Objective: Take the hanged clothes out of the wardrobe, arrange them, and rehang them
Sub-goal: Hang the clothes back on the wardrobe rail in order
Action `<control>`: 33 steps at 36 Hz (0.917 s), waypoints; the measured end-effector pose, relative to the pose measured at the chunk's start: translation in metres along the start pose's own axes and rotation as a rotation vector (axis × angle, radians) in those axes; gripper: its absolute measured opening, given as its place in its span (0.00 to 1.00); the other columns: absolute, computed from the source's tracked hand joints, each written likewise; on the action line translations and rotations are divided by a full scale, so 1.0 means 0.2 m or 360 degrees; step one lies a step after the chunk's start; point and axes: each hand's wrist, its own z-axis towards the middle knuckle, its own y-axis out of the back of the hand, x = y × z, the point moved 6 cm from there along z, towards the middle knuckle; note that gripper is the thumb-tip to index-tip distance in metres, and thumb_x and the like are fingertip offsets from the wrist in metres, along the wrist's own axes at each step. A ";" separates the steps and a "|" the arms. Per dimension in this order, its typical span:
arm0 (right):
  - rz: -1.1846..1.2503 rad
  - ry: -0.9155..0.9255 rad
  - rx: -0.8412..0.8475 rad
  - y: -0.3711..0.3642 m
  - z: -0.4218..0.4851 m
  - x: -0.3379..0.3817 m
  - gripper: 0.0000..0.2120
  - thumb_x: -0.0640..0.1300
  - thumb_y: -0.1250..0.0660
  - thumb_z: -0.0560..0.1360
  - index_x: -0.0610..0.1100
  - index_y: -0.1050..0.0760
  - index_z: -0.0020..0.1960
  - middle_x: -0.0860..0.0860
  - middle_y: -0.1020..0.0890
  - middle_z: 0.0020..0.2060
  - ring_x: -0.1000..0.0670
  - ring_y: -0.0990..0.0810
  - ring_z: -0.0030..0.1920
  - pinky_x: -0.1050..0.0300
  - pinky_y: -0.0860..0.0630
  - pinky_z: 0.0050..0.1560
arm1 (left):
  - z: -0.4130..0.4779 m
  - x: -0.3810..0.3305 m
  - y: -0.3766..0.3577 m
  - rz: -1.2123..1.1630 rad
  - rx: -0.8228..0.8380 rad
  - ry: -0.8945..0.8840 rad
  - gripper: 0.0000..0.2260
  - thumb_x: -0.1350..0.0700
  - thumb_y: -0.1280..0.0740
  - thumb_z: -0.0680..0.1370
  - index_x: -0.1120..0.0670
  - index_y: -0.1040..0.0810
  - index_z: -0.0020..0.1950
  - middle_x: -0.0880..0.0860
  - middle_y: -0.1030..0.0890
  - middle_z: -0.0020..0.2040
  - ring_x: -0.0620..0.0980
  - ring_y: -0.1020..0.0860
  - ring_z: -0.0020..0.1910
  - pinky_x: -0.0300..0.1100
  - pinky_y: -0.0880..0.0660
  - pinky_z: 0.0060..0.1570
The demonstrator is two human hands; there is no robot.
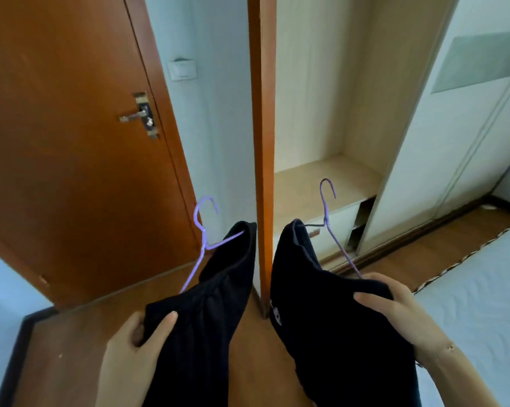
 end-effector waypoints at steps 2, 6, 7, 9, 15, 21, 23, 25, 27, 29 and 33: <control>0.0049 0.0018 -0.0065 0.06 0.09 0.05 0.08 0.35 0.31 0.68 0.35 0.23 0.47 0.42 0.20 0.35 0.47 0.20 0.34 0.64 0.25 0.31 | 0.15 -0.12 -0.12 -0.0046 0.0131 -0.0012 0.11 0.52 0.29 0.73 0.60 0.24 0.43 0.61 0.21 0.43 0.57 0.22 0.42 0.50 0.28 0.48; 0.0098 0.0027 -0.0241 0.20 0.28 0.10 0.05 0.36 0.31 0.68 0.38 0.23 0.44 0.44 0.21 0.33 0.46 0.21 0.34 0.65 0.26 0.30 | 0.39 -0.35 -0.38 -0.0110 0.0314 -0.0105 0.07 0.55 0.30 0.74 0.58 0.22 0.43 0.58 0.20 0.40 0.53 0.22 0.41 0.48 0.27 0.44; 0.0120 0.0029 -0.0278 0.24 0.33 0.11 0.03 0.36 0.31 0.69 0.39 0.23 0.43 0.44 0.21 0.32 0.46 0.21 0.33 0.65 0.26 0.29 | 0.44 -0.40 -0.45 -0.0126 0.0337 -0.0118 0.05 0.56 0.30 0.74 0.57 0.22 0.42 0.55 0.19 0.38 0.49 0.23 0.39 0.42 0.28 0.40; 0.0112 0.0035 -0.0358 0.31 0.44 0.11 0.03 0.34 0.32 0.71 0.40 0.22 0.42 0.45 0.20 0.32 0.47 0.20 0.31 0.64 0.26 0.29 | 0.55 -0.47 -0.60 -0.0163 0.0362 -0.0179 0.02 0.59 0.29 0.73 0.56 0.20 0.41 0.53 0.17 0.35 0.43 0.21 0.39 0.36 0.28 0.38; 0.0037 0.0048 -0.0555 0.49 0.76 0.13 0.03 0.33 0.33 0.72 0.40 0.22 0.43 0.46 0.19 0.32 0.48 0.19 0.32 0.64 0.25 0.30 | 0.83 -0.68 -1.06 -0.0209 0.0528 -0.0226 0.02 0.59 0.28 0.73 0.56 0.19 0.40 0.46 0.16 0.35 0.43 0.20 0.39 0.32 0.26 0.36; -0.0067 0.0100 -0.0667 0.73 1.01 0.36 0.02 0.36 0.33 0.73 0.41 0.22 0.44 0.42 0.17 0.35 0.43 0.17 0.36 0.59 0.23 0.34 | 1.07 -1.04 -1.33 -0.0297 0.0644 -0.0270 0.08 0.51 0.25 0.68 0.55 0.18 0.40 0.55 0.15 0.38 0.55 0.18 0.45 0.50 0.24 0.48; -0.0100 0.0131 -0.0686 0.79 1.09 0.46 0.02 0.37 0.33 0.73 0.41 0.22 0.45 0.42 0.17 0.37 0.41 0.16 0.37 0.56 0.22 0.34 | 1.16 -1.18 -1.41 -0.0371 0.0668 -0.0290 0.04 0.57 0.28 0.72 0.57 0.19 0.42 0.55 0.15 0.39 0.54 0.18 0.46 0.45 0.25 0.43; -0.0101 0.0175 -0.0707 0.84 1.18 0.57 0.02 0.36 0.33 0.73 0.40 0.22 0.45 0.41 0.17 0.37 0.41 0.16 0.38 0.56 0.21 0.34 | 1.23 -1.32 -1.48 -0.0464 0.0732 -0.0299 0.02 0.58 0.29 0.73 0.56 0.18 0.44 0.52 0.15 0.39 0.52 0.18 0.46 0.41 0.26 0.41; -0.0116 0.0217 -0.0722 0.88 1.27 0.67 0.02 0.36 0.33 0.73 0.40 0.22 0.45 0.41 0.17 0.37 0.40 0.17 0.38 0.57 0.21 0.34 | 1.30 -1.46 -1.56 -0.0565 0.0795 -0.0302 0.03 0.59 0.30 0.74 0.53 0.18 0.46 0.48 0.14 0.40 0.48 0.18 0.45 0.40 0.26 0.43; -0.0113 0.0244 -0.0733 0.93 1.38 0.75 0.03 0.36 0.33 0.73 0.40 0.22 0.46 0.40 0.17 0.38 0.39 0.16 0.39 0.55 0.21 0.35 | 1.37 -1.59 -1.64 -0.0607 0.0873 -0.0275 0.04 0.58 0.31 0.74 0.52 0.18 0.47 0.48 0.14 0.41 0.48 0.18 0.46 0.43 0.25 0.46; -0.0117 0.0275 -0.0767 1.02 1.64 0.90 0.04 0.35 0.32 0.72 0.40 0.21 0.46 0.40 0.16 0.38 0.42 0.16 0.39 0.52 0.20 0.38 | 1.48 -1.78 -1.83 -0.0716 0.1238 -0.0054 0.13 0.57 0.29 0.67 0.61 0.18 0.48 0.58 0.14 0.44 0.59 0.17 0.45 0.51 0.24 0.53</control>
